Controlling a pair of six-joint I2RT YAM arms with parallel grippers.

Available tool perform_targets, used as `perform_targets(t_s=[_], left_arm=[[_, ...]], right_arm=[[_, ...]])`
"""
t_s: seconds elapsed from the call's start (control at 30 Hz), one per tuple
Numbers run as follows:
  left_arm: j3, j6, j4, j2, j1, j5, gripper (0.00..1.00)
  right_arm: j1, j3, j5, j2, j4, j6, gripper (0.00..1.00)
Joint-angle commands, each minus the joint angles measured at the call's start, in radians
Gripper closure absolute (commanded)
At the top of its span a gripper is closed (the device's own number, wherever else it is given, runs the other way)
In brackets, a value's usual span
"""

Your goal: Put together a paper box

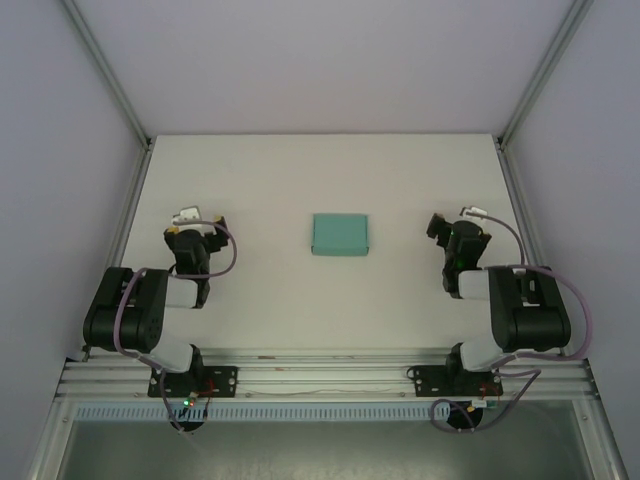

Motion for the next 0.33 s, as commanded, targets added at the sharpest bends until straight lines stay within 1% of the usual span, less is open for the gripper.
perform_targets(t_s=[0.0, 0.03, 0.1, 0.3], left_arm=[[0.011, 0.016, 0.002, -0.009, -0.003, 0.019, 0.0], [0.015, 0.013, -0.016, -0.016, -0.004, 0.02, 0.0], [0.009, 0.017, 0.009, -0.008, -0.004, 0.019, 0.0], [0.013, 0.014, -0.006, -0.013, -0.004, 0.019, 0.0]], right_arm=[[0.001, -0.005, 0.002, -0.014, 0.031, 0.01, 0.0], [0.001, -0.001, 0.001, -0.013, 0.031, 0.011, 0.0], [0.0, 0.0, 0.0, -0.013, 0.028, 0.011, 0.0], [0.001, -0.002, 0.0, -0.013, 0.029, 0.011, 0.0]])
